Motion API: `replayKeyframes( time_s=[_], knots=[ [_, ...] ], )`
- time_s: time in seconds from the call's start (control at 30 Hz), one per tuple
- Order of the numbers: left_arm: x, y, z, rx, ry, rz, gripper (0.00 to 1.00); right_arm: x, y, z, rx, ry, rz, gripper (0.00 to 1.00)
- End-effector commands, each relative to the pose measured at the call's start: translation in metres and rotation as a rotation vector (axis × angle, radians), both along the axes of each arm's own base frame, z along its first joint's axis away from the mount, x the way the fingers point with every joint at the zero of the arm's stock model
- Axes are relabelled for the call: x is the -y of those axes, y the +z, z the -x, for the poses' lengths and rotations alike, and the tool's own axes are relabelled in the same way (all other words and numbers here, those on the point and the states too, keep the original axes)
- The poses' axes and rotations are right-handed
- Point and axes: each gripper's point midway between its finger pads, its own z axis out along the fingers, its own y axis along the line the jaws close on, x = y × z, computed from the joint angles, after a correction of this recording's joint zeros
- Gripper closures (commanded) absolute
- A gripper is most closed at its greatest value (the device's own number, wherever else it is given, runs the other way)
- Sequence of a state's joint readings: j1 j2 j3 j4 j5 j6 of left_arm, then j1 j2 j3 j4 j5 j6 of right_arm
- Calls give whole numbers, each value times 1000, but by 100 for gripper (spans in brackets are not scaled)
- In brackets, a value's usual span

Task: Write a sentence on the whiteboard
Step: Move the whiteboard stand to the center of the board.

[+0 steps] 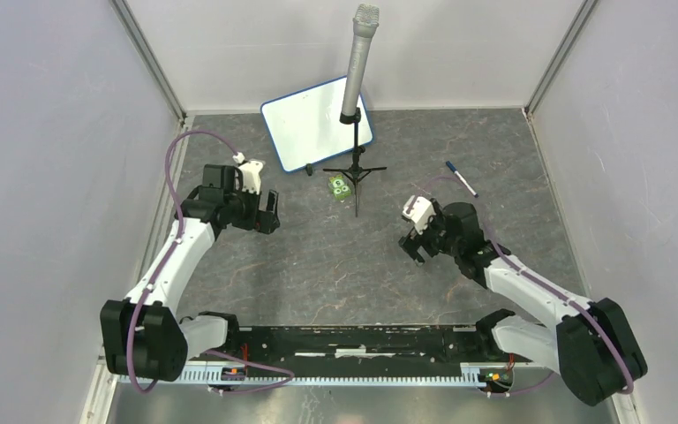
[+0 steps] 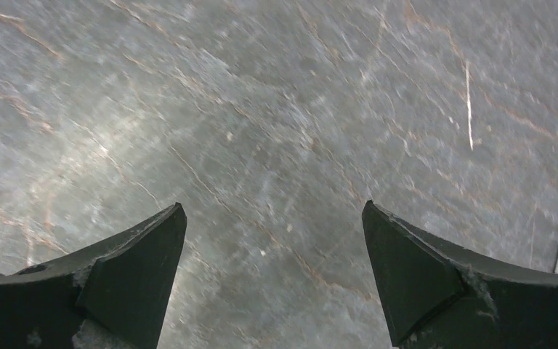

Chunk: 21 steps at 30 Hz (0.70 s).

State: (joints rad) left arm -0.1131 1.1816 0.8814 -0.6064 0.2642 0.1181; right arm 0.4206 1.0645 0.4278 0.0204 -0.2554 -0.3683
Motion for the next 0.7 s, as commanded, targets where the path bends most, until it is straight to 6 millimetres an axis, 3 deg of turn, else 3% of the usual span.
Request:
replayKeyframes(
  time_s=[0.0, 0.3, 0.33, 0.43, 0.53, 0.67],
  knots=[
    [-10, 28, -20, 105, 117, 2, 0, -29, 30, -17, 80, 45, 7, 3],
    [-37, 54, -22, 182, 224, 44, 0, -142, 56, -22, 96, 199, 33, 2],
    [-49, 57, -22, 193, 261, 57, 0, -155, 53, -22, 81, 210, 36, 3],
    [-61, 65, -19, 200, 321, 140, 0, -196, 57, -22, 66, 233, -6, 2],
    [-66, 67, -18, 201, 337, 183, 0, -226, 60, -35, 86, 200, -29, 1],
    [-71, 68, -20, 212, 360, 186, 0, -253, 71, -65, 137, 117, -56, 15]
  ],
)
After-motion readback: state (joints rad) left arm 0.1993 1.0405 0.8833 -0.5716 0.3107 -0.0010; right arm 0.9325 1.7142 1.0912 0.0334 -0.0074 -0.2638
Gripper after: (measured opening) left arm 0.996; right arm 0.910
